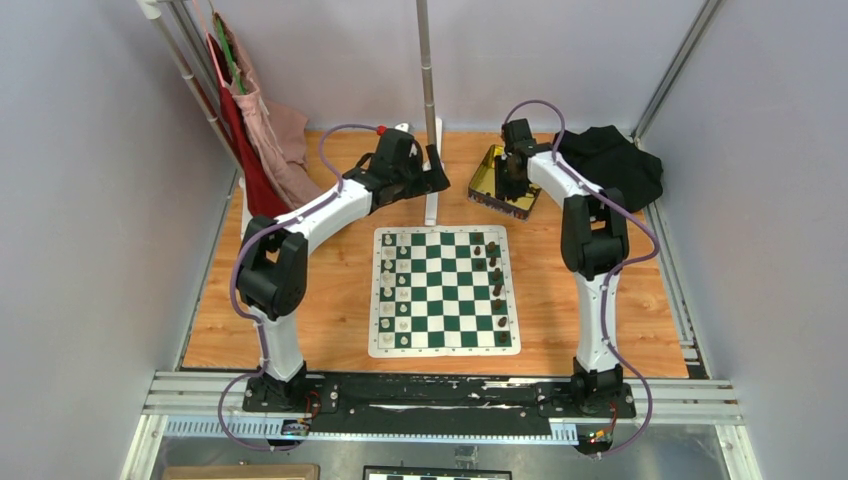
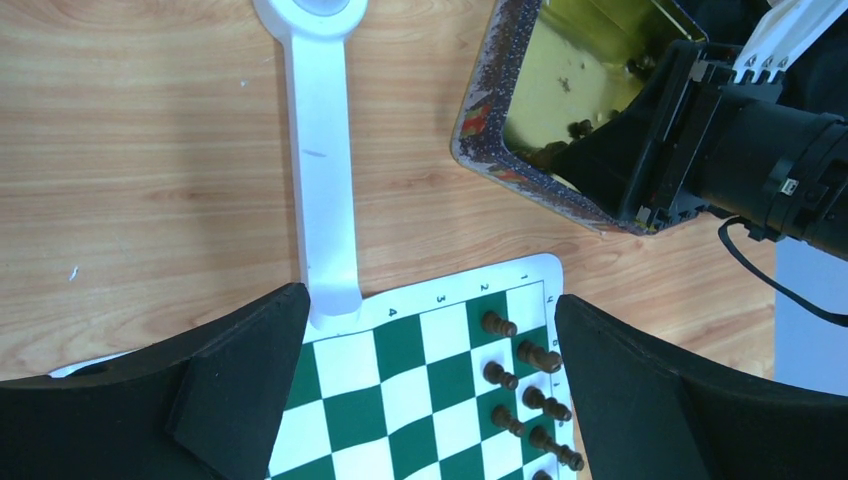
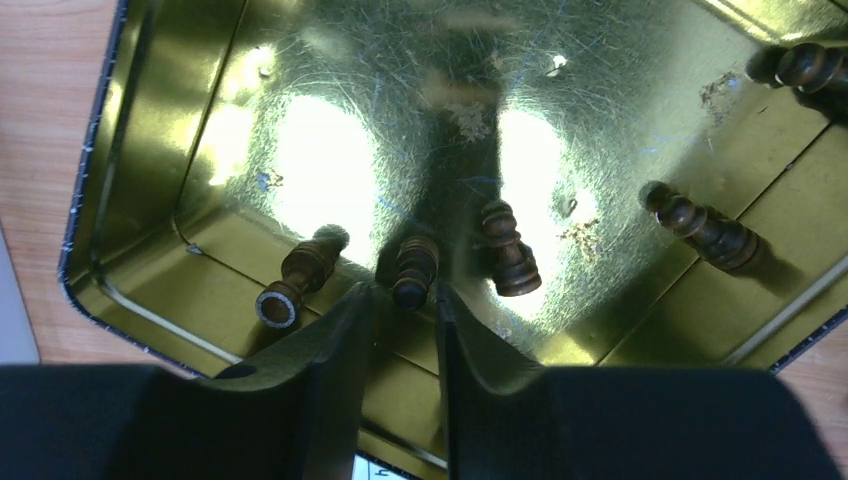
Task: Set up the chess pieces on the board
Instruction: Pick up the chess piece from the storage box, then place the chess piece on the chessboard.
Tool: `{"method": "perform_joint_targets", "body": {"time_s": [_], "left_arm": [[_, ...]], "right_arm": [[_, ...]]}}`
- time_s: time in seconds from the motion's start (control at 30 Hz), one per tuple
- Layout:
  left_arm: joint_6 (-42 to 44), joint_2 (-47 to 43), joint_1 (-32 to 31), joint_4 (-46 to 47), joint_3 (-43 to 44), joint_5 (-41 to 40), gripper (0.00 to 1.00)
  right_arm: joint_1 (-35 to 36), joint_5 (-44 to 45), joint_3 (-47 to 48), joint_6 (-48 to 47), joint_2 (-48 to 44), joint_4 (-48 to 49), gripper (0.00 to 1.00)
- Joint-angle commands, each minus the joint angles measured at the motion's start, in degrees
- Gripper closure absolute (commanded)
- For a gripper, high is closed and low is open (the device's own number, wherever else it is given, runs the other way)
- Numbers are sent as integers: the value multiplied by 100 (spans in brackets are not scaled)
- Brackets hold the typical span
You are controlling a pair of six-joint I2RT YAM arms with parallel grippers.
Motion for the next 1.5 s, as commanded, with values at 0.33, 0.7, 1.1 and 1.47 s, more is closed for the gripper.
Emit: {"method": "perform_joint_targets", "body": {"time_s": [0.33, 0.7, 1.1, 1.47], "left_arm": [[122, -501, 211, 267, -381, 221, 0], [63, -762, 238, 520, -747, 224, 0], [235, -1177, 238, 889, -1112, 107, 0], [221, -2203, 238, 1162, -2085, 33, 0]], "right_arm": [[2, 149, -210, -36, -352, 364, 99], [55, 536, -1191, -304, -1303, 1792, 100], [529, 500, -3044, -611, -2567, 3179, 100], [1797, 1335, -4850, -675, -4239, 3979, 100]]}}
